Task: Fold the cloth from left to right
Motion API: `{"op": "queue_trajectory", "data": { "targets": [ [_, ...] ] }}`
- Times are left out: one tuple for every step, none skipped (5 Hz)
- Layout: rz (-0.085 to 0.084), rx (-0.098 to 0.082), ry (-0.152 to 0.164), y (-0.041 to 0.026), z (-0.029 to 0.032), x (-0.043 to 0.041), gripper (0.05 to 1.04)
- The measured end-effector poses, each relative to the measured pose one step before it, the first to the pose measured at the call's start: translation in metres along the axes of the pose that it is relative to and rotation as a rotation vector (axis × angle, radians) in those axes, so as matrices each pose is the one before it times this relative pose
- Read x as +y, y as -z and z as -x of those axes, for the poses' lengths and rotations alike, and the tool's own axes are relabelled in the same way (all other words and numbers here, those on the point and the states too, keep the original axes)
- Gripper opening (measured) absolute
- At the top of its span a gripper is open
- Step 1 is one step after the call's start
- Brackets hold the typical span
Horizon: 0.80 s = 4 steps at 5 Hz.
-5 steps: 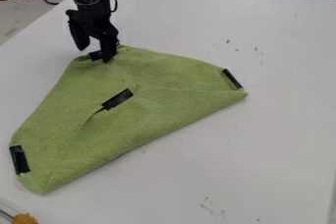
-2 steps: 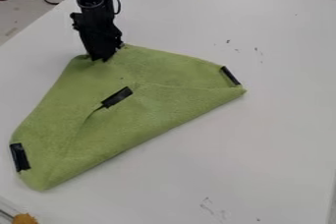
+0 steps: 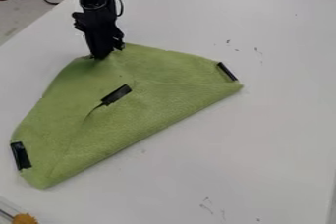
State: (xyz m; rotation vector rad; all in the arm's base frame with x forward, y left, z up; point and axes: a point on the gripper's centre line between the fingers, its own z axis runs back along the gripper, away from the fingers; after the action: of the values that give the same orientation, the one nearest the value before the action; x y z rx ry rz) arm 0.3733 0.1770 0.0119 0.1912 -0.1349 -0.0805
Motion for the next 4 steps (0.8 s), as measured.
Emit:
{"op": "queue_trajectory", "data": {
  "targets": [
    [-0.0562, -0.027, 0.0239, -0.02477, -0.00326, -0.00024, 0.071],
    [-0.0441, -0.0446, 0.0389, -0.02722, 0.00009, -0.01743, 0.069],
    [0.0088, -0.0184, -0.0033, -0.01512, 0.01608, -0.02874, 0.068],
    [0.0517, 0.0139, -0.0119, 0.00244, 0.01801, -0.02724, 0.068]
  ]
}}
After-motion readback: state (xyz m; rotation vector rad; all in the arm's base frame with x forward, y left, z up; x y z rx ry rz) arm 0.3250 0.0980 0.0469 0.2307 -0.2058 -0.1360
